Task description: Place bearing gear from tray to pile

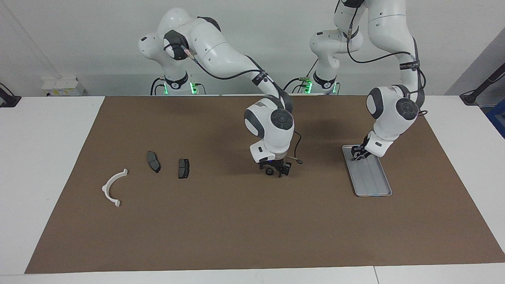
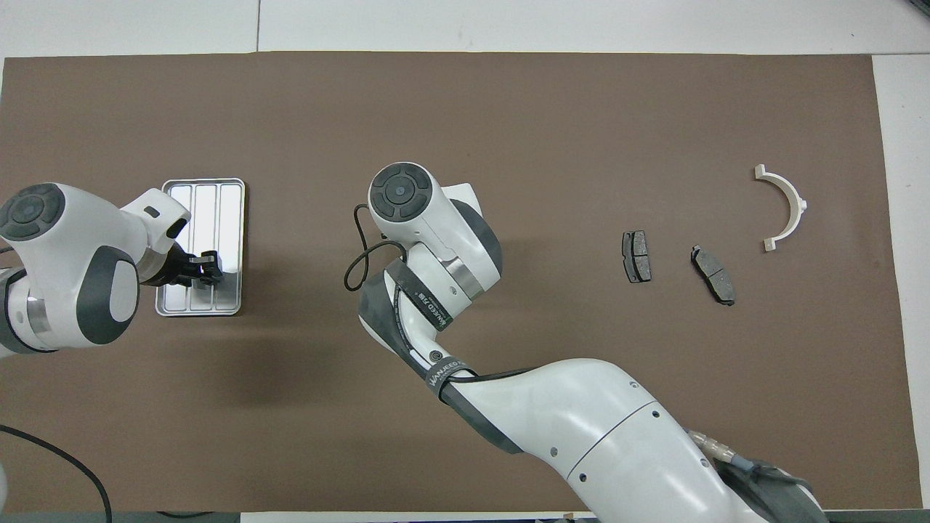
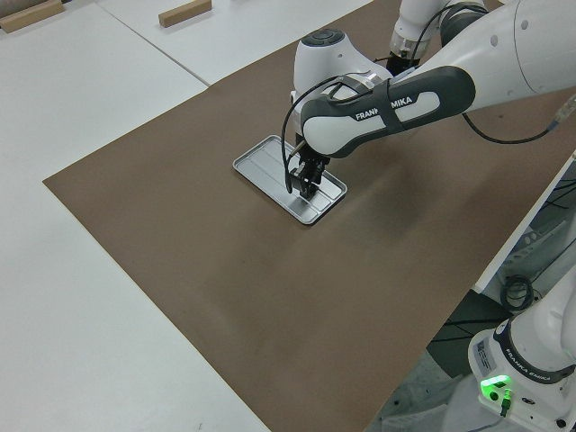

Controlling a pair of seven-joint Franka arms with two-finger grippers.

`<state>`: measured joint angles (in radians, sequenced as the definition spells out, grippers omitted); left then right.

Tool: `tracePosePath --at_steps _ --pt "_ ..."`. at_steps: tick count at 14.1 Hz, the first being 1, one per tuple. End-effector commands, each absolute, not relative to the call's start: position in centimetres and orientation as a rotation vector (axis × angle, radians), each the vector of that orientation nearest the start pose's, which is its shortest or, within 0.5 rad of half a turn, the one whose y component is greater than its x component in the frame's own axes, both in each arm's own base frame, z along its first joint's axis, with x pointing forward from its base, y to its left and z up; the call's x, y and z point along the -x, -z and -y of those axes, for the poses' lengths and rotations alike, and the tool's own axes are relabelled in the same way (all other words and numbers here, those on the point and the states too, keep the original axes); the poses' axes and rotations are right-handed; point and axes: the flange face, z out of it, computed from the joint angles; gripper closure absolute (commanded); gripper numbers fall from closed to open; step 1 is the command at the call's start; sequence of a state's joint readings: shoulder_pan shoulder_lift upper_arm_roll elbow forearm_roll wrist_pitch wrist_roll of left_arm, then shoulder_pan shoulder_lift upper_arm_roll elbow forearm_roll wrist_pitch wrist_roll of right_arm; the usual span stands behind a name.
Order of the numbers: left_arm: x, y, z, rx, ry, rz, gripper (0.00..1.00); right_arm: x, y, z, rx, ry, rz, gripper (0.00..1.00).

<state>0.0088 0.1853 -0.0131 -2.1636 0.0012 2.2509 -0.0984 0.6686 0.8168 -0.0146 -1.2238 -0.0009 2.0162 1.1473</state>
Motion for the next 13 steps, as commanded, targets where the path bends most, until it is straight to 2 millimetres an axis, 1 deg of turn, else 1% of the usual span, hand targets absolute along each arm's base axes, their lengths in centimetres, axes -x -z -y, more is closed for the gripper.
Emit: tracePosePath --at_steps 1,2,4,5,7,8,9,10,11,12,13 --pt "-53.6 -30.5 0.1 3.147 -0.122 0.149 0.49 -60.3 -27.6 -45.6 3.061 0.001 -0.806 0.30" --pt "-53.5 -30.5 0.2 3.147 -0.122 0.146 0.49 -60.3 -27.6 -45.6 3.060 0.002 -0.806 0.40" --pt "-53.4 -30.4 0.1 3.147 -0.122 0.149 0.50 -60.4 -27.7 -45.6 3.056 0.007 -0.807 0.53" --pt "-53.4 -30.4 0.2 3.147 -0.117 0.146 0.50 -60.5 -27.6 -45.5 3.054 0.008 -0.809 0.64" --pt "-53.3 -30.3 0.3 3.148 -0.112 0.147 0.50 -60.5 -27.6 -45.6 3.048 0.014 -0.806 0.93" --pt "-53.3 -30.4 0.3 3.148 -0.110 0.147 0.51 -60.4 -27.6 -45.7 3.049 0.014 -0.801 1.00" --pt "-53.3 -30.4 0.3 3.147 -0.110 0.149 0.56 -60.5 -27.6 -45.6 3.048 0.014 -0.803 1.00" --pt "-53.3 -30.4 0.4 3.147 -0.110 0.149 0.64 -60.6 -27.7 -45.5 3.052 0.016 -0.793 1.00" --pt "-53.3 -30.4 0.4 3.147 -0.112 0.151 0.65 -60.9 -28.2 -44.8 3.057 0.009 -0.799 1.00" --pt "-53.3 -30.4 0.4 3.147 -0.115 0.151 0.70 -61.7 -29.3 -43.4 3.065 0.004 -0.793 1.00" --pt "-53.2 -30.4 0.5 3.146 -0.117 0.154 0.72 -62.3 -31.2 -41.9 3.086 -0.015 -0.743 1.00"
